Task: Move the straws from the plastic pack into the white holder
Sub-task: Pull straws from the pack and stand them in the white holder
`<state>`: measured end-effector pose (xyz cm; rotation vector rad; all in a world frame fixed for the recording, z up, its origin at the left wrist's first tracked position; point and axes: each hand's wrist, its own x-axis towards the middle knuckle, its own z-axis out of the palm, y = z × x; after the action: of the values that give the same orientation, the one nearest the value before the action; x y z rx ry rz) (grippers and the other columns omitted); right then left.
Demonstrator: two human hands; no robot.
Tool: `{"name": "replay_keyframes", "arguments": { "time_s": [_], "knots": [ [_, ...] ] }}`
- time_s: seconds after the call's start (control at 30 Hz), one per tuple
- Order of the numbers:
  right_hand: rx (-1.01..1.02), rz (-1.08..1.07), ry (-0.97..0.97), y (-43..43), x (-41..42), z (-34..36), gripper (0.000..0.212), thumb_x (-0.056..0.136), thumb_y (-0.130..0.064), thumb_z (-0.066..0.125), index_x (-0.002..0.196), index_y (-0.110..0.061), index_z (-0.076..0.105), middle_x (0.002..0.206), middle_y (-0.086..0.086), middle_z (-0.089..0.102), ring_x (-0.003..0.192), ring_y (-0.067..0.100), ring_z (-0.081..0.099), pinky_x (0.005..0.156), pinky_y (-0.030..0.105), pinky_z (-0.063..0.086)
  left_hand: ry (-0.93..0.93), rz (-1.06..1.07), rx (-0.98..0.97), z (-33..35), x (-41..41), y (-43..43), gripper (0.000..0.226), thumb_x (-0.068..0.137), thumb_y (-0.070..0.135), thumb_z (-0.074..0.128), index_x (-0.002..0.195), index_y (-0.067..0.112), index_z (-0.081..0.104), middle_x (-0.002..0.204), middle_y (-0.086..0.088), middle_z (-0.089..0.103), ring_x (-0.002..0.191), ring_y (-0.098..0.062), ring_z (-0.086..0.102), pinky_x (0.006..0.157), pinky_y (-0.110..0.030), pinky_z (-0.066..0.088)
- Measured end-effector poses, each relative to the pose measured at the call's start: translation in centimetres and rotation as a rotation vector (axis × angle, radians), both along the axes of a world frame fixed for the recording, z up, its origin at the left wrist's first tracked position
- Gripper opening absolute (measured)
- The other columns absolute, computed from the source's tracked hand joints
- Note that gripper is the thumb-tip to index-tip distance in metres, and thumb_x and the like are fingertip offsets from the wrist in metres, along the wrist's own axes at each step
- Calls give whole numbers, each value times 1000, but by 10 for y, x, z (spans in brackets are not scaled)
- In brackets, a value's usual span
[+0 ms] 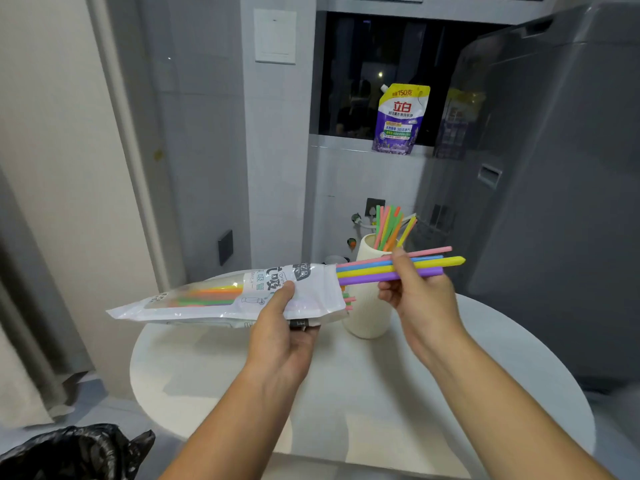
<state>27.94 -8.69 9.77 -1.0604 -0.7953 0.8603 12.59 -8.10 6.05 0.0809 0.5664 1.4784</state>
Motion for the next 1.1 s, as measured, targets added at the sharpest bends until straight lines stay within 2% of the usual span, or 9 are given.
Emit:
{"name": "replay_keyframes", "arguments": {
  "time_s": [0.17, 0.27, 0.43, 0.53, 0.7, 0.73, 0.8, 0.9, 1.1],
  "knots": [
    [48, -39, -83, -6, 27, 24, 23, 97, -22, 63, 91, -2, 71, 73, 12, 69, 58, 19, 63, 56, 26, 57, -26, 28, -16, 0, -6, 6, 40, 98, 5, 63, 137, 11, 59, 127, -10, 73, 115, -25, 71, 90, -42, 58],
    [68, -81, -125, -11, 41, 36, 20, 98, -21, 63, 85, -7, 69, 72, 8, 69, 55, 15, 66, 53, 23, 56, -29, 41, -23, -2, -7, 9, 42, 97, 5, 63, 138, 11, 59, 128, -10, 73, 117, -25, 70, 90, -42, 58],
    [98, -206, -182, -19, 64, 57, 19, 96, -24, 65, 83, -10, 68, 77, 8, 70, 57, 14, 68, 58, 26, 59, -37, 45, -35, -6, -8, 10, 43, 96, 5, 65, 139, 11, 59, 126, -10, 74, 116, -25, 71, 86, -42, 60],
    [129, -279, -257, -22, 71, 71, 21, 96, -25, 65, 79, -13, 68, 73, 3, 70, 54, 13, 68, 62, 30, 61, -36, 46, -42, -7, -6, 9, 42, 96, 5, 65, 137, 11, 60, 126, -10, 74, 114, -25, 71, 85, -42, 60],
    [133, -371, -388, -23, 76, 88, 21, 93, -30, 67, 75, -19, 68, 57, -9, 70, 50, 13, 70, 71, 45, 63, -23, 25, -26, -10, -2, 10, 43, 96, 5, 64, 138, 11, 59, 128, -11, 73, 118, -28, 70, 100, -48, 56],
    [136, -382, -415, -22, 78, 90, 21, 93, -32, 67, 76, -19, 68, 56, -11, 70, 50, 13, 70, 69, 43, 63, -21, 25, -25, -10, -1, 9, 43, 96, 5, 64, 139, 11, 59, 128, -12, 73, 118, -29, 70, 103, -49, 54],
    [144, -399, -470, -21, 79, 93, 23, 93, -34, 67, 83, -14, 72, 59, -8, 70, 49, 12, 70, 58, 31, 61, -18, 26, -27, -10, 0, 9, 43, 96, 5, 65, 138, 11, 59, 128, -11, 73, 118, -29, 70, 105, -49, 53],
    [147, -407, -539, -16, 80, 97, 29, 94, -34, 66, 93, -6, 72, 70, 2, 70, 50, 9, 70, 42, 13, 45, -13, 29, -27, -9, 1, 8, 41, 96, 4, 65, 136, 12, 60, 126, -10, 74, 116, -28, 70, 104, -49, 53],
    [87, -385, -704, -3, 75, 105, 29, 95, -37, 64, 74, -16, 66, 72, 2, 71, 54, 9, 71, 41, 11, 44, -7, 15, -15, -8, -1, 7, 43, 96, 5, 64, 138, 11, 59, 126, -10, 74, 117, -28, 71, 94, -45, 57]
  ]
}}
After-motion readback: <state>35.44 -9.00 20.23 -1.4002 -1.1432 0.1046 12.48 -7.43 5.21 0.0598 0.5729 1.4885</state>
